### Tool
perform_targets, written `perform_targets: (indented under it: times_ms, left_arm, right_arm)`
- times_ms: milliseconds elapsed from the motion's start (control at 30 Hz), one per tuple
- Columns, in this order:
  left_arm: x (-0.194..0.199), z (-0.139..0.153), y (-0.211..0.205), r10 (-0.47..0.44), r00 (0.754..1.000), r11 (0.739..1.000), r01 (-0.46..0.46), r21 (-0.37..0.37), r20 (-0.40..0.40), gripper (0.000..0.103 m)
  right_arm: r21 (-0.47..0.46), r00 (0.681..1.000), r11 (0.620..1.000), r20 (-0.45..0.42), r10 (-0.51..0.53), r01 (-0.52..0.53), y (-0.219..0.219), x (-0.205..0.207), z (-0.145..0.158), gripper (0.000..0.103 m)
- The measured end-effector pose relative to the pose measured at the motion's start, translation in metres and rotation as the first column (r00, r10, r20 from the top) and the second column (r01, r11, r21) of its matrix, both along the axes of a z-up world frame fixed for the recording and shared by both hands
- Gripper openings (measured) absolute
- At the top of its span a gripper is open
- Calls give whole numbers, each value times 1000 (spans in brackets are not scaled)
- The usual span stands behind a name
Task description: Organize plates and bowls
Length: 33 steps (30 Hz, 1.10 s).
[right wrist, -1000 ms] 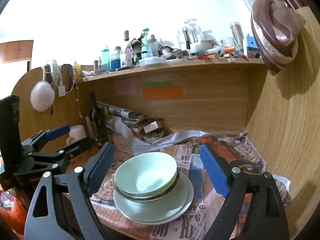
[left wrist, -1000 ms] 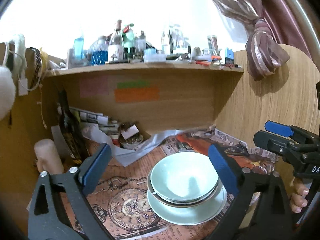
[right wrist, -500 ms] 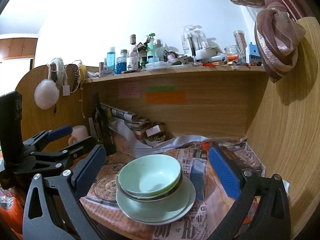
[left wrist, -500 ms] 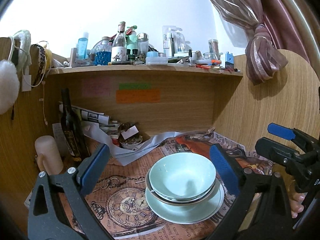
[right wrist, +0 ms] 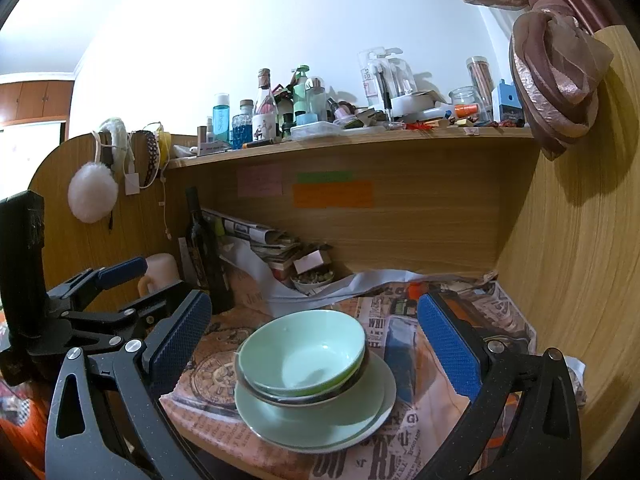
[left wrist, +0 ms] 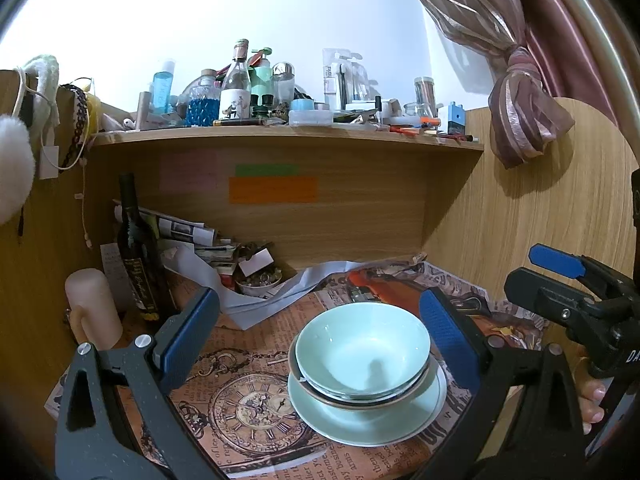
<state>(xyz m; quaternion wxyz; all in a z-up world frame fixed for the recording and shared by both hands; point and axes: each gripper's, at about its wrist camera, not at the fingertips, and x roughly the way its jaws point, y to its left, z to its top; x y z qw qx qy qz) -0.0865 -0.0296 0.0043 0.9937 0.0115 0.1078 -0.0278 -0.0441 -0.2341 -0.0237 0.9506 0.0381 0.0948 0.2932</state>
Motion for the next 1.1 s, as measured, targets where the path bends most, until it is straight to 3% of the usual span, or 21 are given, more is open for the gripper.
perform_targets:
  times_ms: [1100]
  left_arm:
    - [4, 1, -10, 7, 1000, 1000, -7, 0, -2, 102]
  right_arm:
    - [31, 1000, 999, -12, -29, 29, 4, -2, 1, 103]
